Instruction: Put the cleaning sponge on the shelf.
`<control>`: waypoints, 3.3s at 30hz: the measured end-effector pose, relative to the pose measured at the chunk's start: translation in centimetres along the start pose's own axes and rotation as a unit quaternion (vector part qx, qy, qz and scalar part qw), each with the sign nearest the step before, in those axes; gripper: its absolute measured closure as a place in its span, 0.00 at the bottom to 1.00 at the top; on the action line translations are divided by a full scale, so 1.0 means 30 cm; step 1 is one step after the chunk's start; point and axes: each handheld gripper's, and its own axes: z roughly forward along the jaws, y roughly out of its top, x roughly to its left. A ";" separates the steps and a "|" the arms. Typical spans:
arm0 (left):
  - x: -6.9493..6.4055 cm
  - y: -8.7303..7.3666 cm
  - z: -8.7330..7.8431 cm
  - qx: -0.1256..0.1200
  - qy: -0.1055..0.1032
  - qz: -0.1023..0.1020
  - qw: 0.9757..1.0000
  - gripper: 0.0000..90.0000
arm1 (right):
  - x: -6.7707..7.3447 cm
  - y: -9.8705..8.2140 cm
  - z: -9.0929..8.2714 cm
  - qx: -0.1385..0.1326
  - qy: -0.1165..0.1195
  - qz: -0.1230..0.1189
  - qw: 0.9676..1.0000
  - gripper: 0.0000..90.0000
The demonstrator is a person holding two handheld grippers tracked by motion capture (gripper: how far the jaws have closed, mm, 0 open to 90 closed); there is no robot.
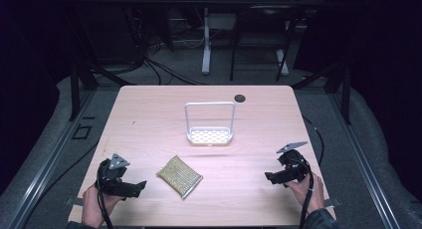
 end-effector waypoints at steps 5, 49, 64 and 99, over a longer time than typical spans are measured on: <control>-0.006 0.008 0.001 -0.007 -0.011 0.001 1.000 0.00 | 0.003 0.003 0.003 0.006 0.000 -0.002 1.000 0.09; -0.198 0.153 0.166 0.025 -0.065 0.051 0.996 0.00 | 0.020 0.018 0.004 0.009 0.002 -0.013 1.000 0.08; -0.231 0.186 0.220 0.050 -0.076 0.069 0.993 0.00 | 0.020 0.018 0.004 0.012 0.004 -0.016 1.000 0.08; -0.273 0.182 0.320 0.095 -0.050 0.062 0.992 0.12 | 0.033 0.019 -0.020 -0.008 0.002 -0.029 1.000 0.08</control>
